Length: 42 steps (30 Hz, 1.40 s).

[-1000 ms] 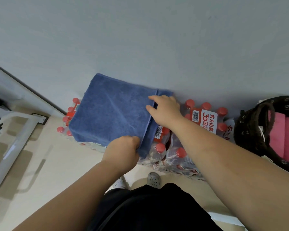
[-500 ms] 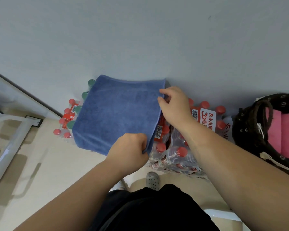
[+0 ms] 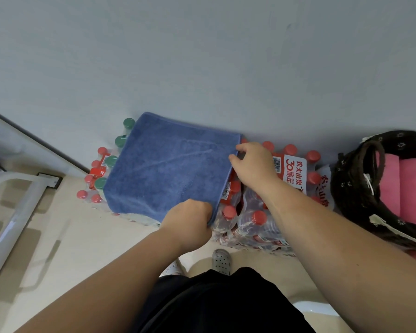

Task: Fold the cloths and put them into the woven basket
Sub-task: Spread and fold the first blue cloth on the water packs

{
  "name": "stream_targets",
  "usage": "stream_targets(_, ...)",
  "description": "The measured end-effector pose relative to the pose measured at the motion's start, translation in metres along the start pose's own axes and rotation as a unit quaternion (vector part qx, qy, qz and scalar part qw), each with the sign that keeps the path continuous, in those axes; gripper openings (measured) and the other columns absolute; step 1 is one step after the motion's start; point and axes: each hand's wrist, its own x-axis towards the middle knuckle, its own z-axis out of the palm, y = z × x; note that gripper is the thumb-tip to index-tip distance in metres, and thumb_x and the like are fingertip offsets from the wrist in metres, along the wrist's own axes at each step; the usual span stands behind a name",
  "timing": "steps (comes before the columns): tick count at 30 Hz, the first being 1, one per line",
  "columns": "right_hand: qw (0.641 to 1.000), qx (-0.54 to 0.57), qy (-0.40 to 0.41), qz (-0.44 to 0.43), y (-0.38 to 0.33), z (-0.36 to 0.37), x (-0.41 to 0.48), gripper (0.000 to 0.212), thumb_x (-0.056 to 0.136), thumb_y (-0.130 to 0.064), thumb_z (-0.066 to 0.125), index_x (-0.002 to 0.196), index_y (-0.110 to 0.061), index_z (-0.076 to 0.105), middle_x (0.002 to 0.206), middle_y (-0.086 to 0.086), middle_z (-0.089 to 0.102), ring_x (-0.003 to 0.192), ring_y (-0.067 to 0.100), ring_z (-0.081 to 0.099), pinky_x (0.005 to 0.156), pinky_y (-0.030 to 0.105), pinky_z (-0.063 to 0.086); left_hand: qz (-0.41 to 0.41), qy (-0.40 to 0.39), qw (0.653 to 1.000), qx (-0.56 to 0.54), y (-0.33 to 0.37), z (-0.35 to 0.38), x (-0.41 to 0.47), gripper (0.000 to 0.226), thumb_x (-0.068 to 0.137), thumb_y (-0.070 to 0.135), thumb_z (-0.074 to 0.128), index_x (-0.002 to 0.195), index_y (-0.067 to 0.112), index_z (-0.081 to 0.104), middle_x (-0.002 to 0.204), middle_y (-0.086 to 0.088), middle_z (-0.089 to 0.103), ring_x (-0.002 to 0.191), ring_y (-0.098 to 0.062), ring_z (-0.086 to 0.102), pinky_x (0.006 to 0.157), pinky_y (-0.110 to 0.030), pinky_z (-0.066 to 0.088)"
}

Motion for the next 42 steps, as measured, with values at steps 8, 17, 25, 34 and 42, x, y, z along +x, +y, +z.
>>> stream_targets(8, 0.996, -0.090, -0.026, -0.007, -0.002, 0.003, 0.006, 0.062, 0.092, -0.055, 0.053, 0.142, -0.019, 0.049, 0.141, 0.009, 0.049, 0.129, 0.032, 0.045, 0.107, 0.043, 0.040, -0.019, 0.087, 0.994, -0.070, -0.014, -0.032, 0.001, 0.024, 0.087, 0.043, 0.065, 0.078, 0.021, 0.060, 0.073, 0.004, 0.064, 0.073, -0.019, 0.059, 0.068, -0.036, 0.052)
stream_targets(17, 0.991, -0.126, 0.015, 0.045, -0.020, 0.033, 0.024, 0.051, 0.096, -0.059, 0.041, 0.142, -0.039, 0.047, 0.148, 0.004, 0.039, 0.137, 0.031, 0.030, 0.111, 0.049, 0.026, -0.119, 0.227, 0.961, -0.102, -0.116, -0.102, 0.037, 0.018, 0.088, 0.036, 0.066, 0.098, 0.023, 0.060, 0.103, 0.001, 0.059, 0.086, -0.021, 0.059, 0.075, -0.033, 0.047)
stream_targets(25, 0.993, -0.016, 0.058, 0.106, -0.020, 0.041, 0.032, 0.021, 0.095, -0.034, 0.055, 0.113, -0.044, 0.059, 0.130, -0.007, 0.054, 0.124, 0.026, 0.046, 0.104, 0.047, 0.038, -0.140, 0.214, 0.954, -0.159, -0.175, -0.122, 0.091, 0.036, 0.092, 0.046, 0.058, 0.109, 0.017, 0.069, 0.113, -0.007, 0.063, 0.100, -0.028, 0.061, 0.090, -0.037, 0.049)
stream_targets(34, 0.968, 0.023, 0.137, 0.209, -0.023, 0.036, 0.056, 0.026, 0.092, -0.028, 0.065, 0.105, -0.007, 0.070, 0.107, 0.015, 0.072, 0.101, 0.035, 0.065, 0.082, 0.033, 0.047, -0.206, 0.179, 0.937, -0.218, -0.192, -0.141, 0.132, 0.022, 0.085, 0.031, 0.066, 0.085, 0.012, 0.075, 0.089, -0.009, 0.074, 0.084, -0.032, 0.067, 0.077, -0.037, 0.057)
stream_targets(42, 0.979, -0.019, 0.124, 0.160, -0.024, 0.025, 0.060, 0.005, 0.086, -0.023, 0.068, 0.083, -0.020, 0.068, 0.092, 0.005, 0.068, 0.084, 0.025, 0.064, 0.075, 0.029, 0.049, -0.189, 0.201, 0.907, -0.317, -0.191, -0.145, 0.134, 0.012, 0.080, 0.017, 0.061, 0.079, 0.007, 0.069, 0.078, -0.014, 0.068, 0.066, -0.023, 0.055, 0.063, -0.043, 0.055)
